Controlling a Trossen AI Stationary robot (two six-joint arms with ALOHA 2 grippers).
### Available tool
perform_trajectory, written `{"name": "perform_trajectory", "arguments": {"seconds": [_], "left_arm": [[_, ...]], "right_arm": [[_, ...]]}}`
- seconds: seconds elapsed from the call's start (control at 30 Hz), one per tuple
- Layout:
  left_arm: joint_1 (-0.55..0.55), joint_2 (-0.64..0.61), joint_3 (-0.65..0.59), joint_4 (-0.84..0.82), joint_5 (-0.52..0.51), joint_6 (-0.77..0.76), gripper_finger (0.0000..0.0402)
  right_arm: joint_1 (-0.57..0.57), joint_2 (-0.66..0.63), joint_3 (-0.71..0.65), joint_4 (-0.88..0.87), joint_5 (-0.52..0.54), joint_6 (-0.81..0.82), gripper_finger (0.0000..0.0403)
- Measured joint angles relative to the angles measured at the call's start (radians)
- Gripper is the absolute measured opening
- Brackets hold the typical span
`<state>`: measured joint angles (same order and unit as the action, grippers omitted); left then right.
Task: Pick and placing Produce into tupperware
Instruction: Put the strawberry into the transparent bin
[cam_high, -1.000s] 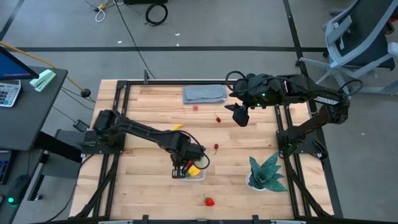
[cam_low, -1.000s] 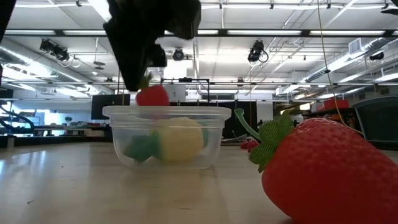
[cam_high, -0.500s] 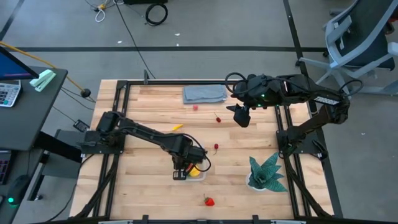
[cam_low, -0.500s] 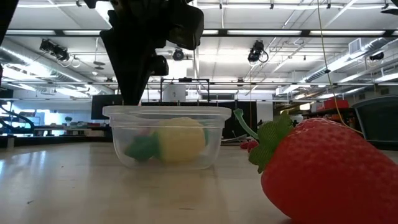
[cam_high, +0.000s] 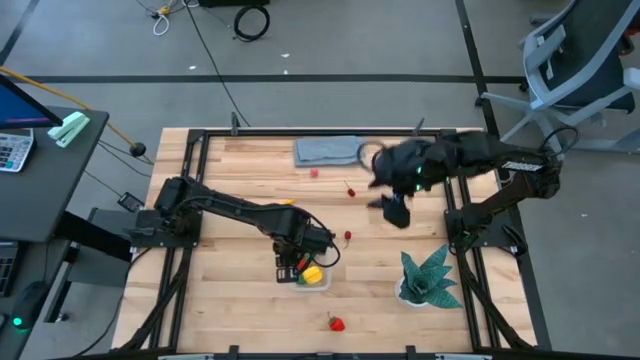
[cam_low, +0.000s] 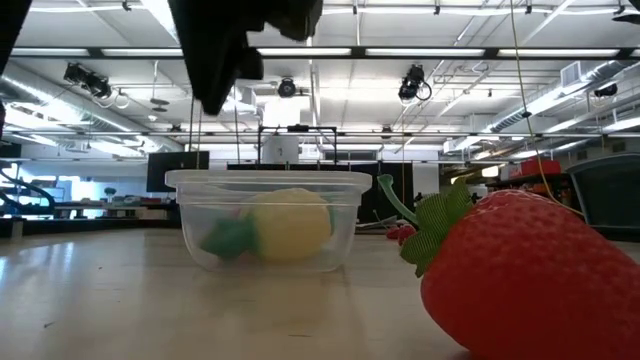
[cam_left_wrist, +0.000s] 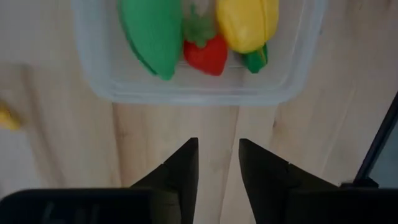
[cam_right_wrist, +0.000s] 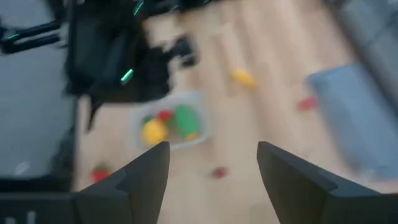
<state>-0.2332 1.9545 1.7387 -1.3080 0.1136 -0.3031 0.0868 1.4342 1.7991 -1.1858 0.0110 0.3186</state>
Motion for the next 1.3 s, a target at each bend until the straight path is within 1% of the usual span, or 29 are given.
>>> {"name": "perform_trajectory", "arguments": {"seconds": [0.1, 0.2, 0.37, 0.47, 0.53, 0.6, 0.7, 0.73, 0.8, 0.9, 1.0, 1.07, 1.17, 1.3], "left_arm": [[0.012, -0.001, 0.051, -0.001, -0.025, 0.000, 0.0113], [0.023, 0.000, 0.103, -0.008, -0.063, -0.020, 0.0107], [0.023, 0.000, 0.224, -0.090, -0.080, -0.043, 0.0098], [0.016, 0.000, 0.333, -0.192, -0.081, -0.051, 0.0086], [0.014, 0.000, 0.425, -0.262, -0.103, -0.051, 0.0076], [0.007, -0.013, 0.500, -0.259, -0.143, -0.045, 0.0064], [0.006, -0.048, 0.620, -0.255, -0.209, -0.020, 0.0045], [0.006, -0.081, 0.616, -0.234, -0.245, -0.027, 0.0039], [0.011, -0.166, 0.556, -0.212, -0.298, -0.044, 0.0027], [0.022, -0.253, 0.542, -0.231, -0.359, -0.089, 0.0011], [0.024, -0.333, 0.542, -0.238, -0.415, -0.162, 0.0005], [0.024, -0.380, 0.542, -0.235, -0.428, -0.184, 0.0005], [0.026, -0.429, 0.542, -0.230, -0.440, -0.185, 0.0018], [0.030, -0.471, 0.542, -0.227, -0.452, -0.190, 0.0046]], "right_arm": [[0.073, -0.001, -0.091, 0.015, -0.017, 0.108, 0.0248], [0.153, 0.000, -0.221, 0.084, -0.017, 0.282, 0.0243], [0.289, 0.001, -0.432, 0.309, -0.026, 0.670, 0.0234], [0.367, 0.001, -0.531, 0.515, -0.005, 0.825, 0.0228], [0.409, 0.001, -0.584, 0.675, 0.038, 0.867, 0.0225], [0.442, 0.001, -0.629, 0.825, 0.109, 0.861, 0.0221], [0.468, 0.001, -0.668, 0.972, 0.236, 0.814, 0.0217], [0.468, 0.001, -0.675, 1.001, 0.260, 0.799, 0.0216], [0.454, 0.012, -0.674, 1.043, 0.281, 0.778, 0.0215], [0.415, 0.055, -0.633, 1.042, 0.265, 0.712, 0.0215], [0.369, 0.109, -0.553, 1.039, 0.209, 0.630, 0.0215], [0.345, 0.161, -0.471, 1.049, 0.146, 0.579, 0.0215], [0.342, 0.267, -0.326, 0.962, 0.065, 0.505, 0.0215], [0.357, 0.420, -0.140, 0.725, -0.013, 0.465, 0.0215]]}}
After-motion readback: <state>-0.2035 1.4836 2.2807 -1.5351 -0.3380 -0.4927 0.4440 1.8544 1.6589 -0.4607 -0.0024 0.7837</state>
